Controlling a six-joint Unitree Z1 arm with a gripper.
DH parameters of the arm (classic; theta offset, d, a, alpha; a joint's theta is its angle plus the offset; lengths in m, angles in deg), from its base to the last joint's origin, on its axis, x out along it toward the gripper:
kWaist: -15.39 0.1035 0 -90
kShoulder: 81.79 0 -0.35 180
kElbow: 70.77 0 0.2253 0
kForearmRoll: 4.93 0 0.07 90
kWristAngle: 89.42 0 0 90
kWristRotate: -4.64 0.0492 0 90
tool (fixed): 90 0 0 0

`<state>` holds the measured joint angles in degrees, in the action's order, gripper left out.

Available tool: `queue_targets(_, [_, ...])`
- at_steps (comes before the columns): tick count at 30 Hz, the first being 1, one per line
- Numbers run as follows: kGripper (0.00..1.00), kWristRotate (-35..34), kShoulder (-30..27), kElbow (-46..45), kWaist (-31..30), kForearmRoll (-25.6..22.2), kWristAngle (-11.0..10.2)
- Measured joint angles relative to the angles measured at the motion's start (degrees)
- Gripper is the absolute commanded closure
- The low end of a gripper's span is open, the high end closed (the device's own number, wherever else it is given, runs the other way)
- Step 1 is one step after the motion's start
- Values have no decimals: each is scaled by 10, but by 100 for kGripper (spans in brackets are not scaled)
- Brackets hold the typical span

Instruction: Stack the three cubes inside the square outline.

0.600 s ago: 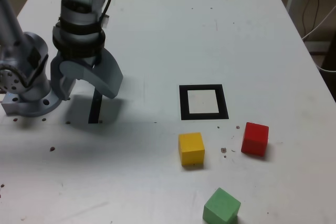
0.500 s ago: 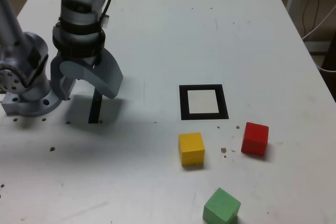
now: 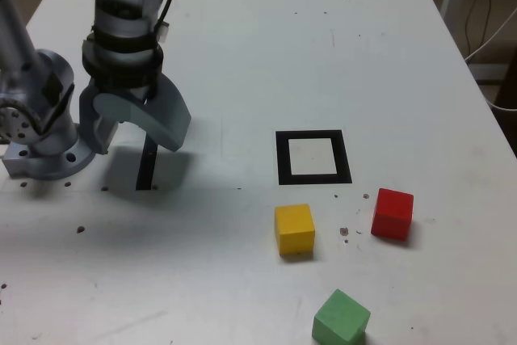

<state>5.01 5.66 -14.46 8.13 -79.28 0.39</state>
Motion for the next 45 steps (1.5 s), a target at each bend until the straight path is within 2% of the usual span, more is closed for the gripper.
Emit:
queue_targets(6, [1,-1,0,20,0,-27,3])
queue_targets(18, [1,-3,0,65,-22,-42,8])
queue_targets(25, [1,-8,25,102,-46,-54,13])
queue_targets(33, [1,-14,67,181,-82,-85,20])
queue_targets(45, [1,-27,129,347,-116,-167,21])
